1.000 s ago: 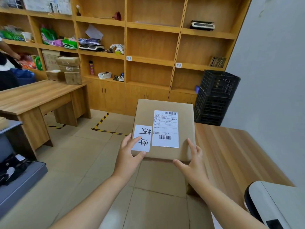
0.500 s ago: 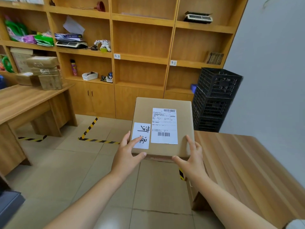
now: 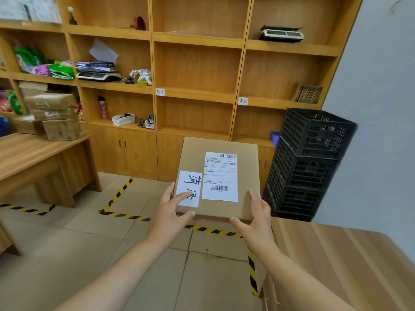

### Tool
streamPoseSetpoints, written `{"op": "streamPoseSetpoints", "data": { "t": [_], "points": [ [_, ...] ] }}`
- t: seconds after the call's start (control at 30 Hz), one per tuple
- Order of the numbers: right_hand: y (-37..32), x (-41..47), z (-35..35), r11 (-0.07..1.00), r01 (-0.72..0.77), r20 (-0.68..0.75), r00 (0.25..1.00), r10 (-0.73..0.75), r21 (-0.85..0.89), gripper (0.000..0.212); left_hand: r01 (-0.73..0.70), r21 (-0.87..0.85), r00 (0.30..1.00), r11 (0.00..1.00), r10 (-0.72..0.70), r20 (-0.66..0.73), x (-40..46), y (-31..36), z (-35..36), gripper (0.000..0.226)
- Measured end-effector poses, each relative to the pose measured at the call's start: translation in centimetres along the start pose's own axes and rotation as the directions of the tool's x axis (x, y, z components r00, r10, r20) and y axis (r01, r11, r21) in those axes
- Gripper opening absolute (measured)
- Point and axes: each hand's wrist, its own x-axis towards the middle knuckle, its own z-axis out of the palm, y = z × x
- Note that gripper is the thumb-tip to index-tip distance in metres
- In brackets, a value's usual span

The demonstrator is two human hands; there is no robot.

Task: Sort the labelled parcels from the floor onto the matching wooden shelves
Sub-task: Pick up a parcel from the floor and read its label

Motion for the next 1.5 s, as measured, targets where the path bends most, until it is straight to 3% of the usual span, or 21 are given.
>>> {"op": "streamPoseSetpoints", "data": {
  "t": [0.23,0.6,0.97,1.5],
  "points": [
    [2.9,12.1,-1.2,0.998,0.055,0.037,0.998,-0.054,-0.028,0.089,0.014,0.034,0.997,0.999,-0.012,-0.073,10.2,-0.7,5.5,0.046],
    [6.4,25.3,2.5,0.999,0.015,0.048,0.999,-0.013,-0.040,0.092,0.020,0.050,0.996,0.999,-0.015,-0.088,23.5,-6.0,9.1,0.050],
    [4.9,43.1,13.1,1.000,0.024,0.028,0.999,-0.024,-0.010,0.092,-0.025,-0.015,0.995,1.000,0.023,-0.101,42.5,-14.6,5.9,0.055],
    [6.6,63.7,28.3,0.999,0.021,0.088,0.996,-0.024,0.029,0.090,0.023,0.108,0.989,0.994,-0.006,-0.151,62.6,-27.3,2.7,0.053]
  ]
}}
